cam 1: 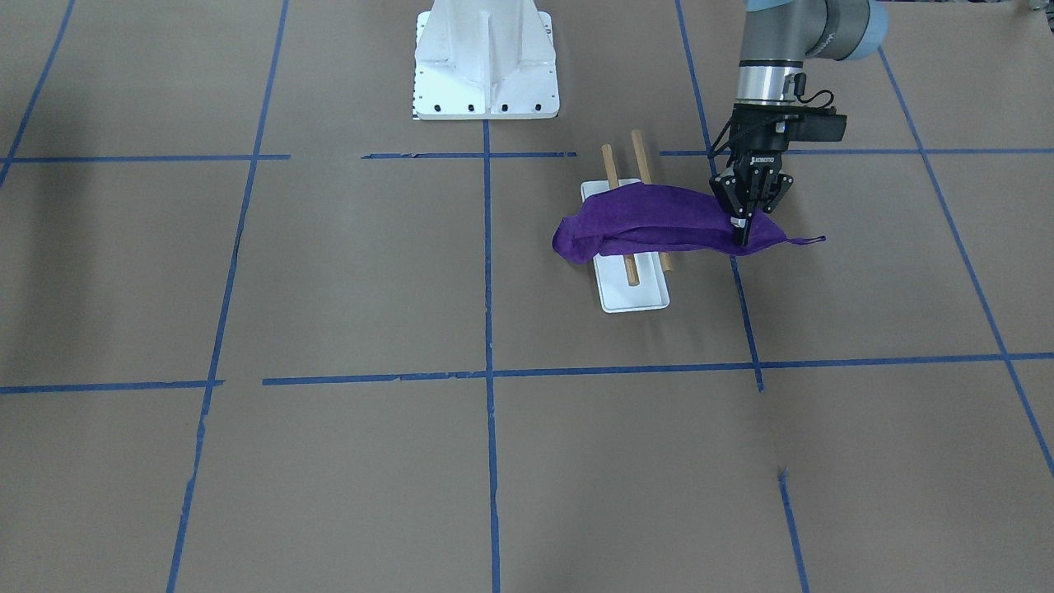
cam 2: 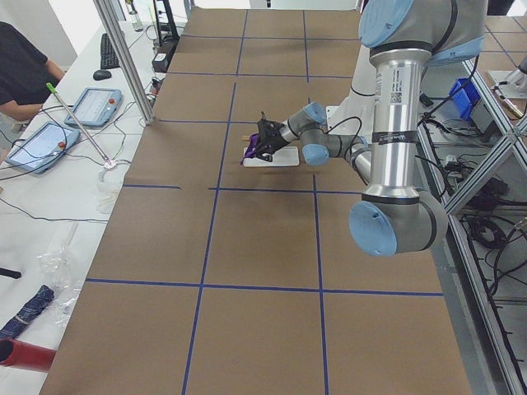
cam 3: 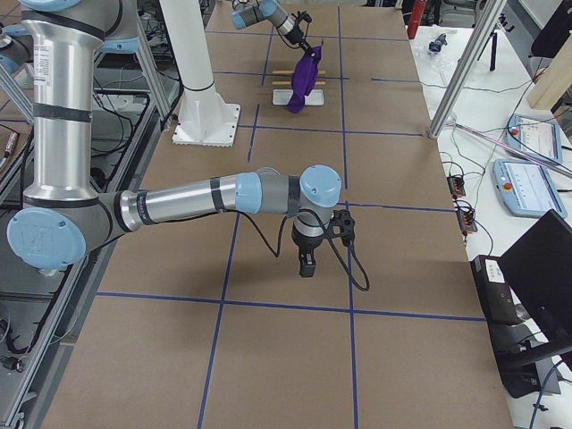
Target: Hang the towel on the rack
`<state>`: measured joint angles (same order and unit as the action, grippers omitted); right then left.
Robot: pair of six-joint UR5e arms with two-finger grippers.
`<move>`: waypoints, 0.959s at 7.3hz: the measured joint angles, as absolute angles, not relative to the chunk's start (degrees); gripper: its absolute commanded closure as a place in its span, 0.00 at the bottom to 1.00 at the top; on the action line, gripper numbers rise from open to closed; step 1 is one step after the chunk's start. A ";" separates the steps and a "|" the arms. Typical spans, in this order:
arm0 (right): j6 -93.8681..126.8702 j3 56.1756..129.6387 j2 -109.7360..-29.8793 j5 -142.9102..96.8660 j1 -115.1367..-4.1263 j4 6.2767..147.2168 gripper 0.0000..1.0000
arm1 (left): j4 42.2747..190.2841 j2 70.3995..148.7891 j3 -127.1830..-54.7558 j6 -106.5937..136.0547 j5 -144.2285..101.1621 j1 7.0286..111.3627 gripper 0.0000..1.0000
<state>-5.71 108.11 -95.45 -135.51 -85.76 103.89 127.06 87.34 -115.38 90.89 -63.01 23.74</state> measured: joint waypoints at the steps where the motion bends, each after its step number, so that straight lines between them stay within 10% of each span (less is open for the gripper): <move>1: -5.71 108.11 -95.45 -135.69 -85.89 103.89 0.00 | 128.19 87.44 -114.25 89.02 -63.20 23.87 0.00; 7: -7.10 104.79 -95.92 -135.70 -89.97 102.17 0.00 | 128.89 86.59 -112.89 64.96 -91.66 41.98 0.00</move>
